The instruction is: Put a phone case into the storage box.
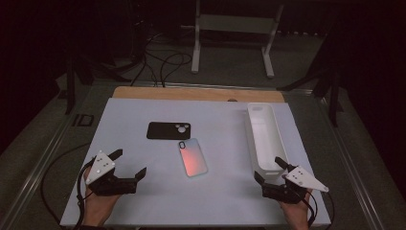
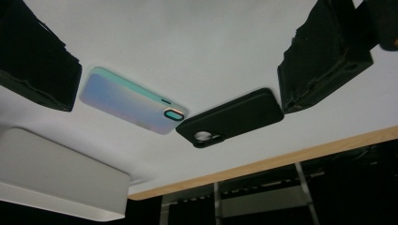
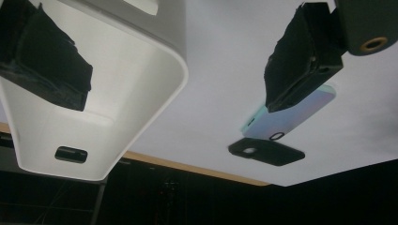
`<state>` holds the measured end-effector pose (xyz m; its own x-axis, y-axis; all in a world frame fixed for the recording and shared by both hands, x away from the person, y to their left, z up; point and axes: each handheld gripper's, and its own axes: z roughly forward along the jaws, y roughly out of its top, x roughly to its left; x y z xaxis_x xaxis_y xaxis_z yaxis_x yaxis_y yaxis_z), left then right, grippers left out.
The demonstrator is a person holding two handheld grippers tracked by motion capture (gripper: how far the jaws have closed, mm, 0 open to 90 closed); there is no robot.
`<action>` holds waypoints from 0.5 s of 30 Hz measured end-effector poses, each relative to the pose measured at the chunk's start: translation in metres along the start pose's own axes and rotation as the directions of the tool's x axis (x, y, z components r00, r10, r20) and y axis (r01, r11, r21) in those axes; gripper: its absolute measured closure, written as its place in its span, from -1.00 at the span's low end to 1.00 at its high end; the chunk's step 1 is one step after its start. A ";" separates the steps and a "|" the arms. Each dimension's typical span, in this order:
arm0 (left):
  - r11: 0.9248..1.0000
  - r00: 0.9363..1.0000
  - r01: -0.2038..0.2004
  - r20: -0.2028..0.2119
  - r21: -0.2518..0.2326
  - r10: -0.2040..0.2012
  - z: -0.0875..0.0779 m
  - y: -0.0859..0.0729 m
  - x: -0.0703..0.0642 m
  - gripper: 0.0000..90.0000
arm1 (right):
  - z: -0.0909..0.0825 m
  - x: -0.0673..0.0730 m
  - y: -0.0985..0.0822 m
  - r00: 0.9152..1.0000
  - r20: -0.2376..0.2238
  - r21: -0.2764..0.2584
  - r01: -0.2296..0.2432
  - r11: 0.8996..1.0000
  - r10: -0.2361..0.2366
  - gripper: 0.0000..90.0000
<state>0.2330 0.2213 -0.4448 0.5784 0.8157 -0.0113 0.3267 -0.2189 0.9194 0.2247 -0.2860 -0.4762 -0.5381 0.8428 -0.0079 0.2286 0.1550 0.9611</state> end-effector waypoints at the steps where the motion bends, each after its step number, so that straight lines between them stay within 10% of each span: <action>1: 1.000 1.000 -0.003 0.003 0.006 0.003 0.004 0.001 -0.001 -1.00 | 0.000 0.000 0.000 1.000 0.000 0.000 0.000 1.000 0.000 -0.83; 15: 0.999 0.999 -0.013 0.053 0.043 0.011 0.041 0.012 -0.015 -1.00 | 0.001 0.000 0.000 1.000 -0.001 0.003 0.004 1.000 -0.004 -0.83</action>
<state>0.2590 0.1847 -0.4497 0.6209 0.7836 -0.0219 0.3510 -0.2529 0.9016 0.2251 -0.2855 -0.4765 -0.5399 0.8416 -0.0115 0.2287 0.1598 0.9603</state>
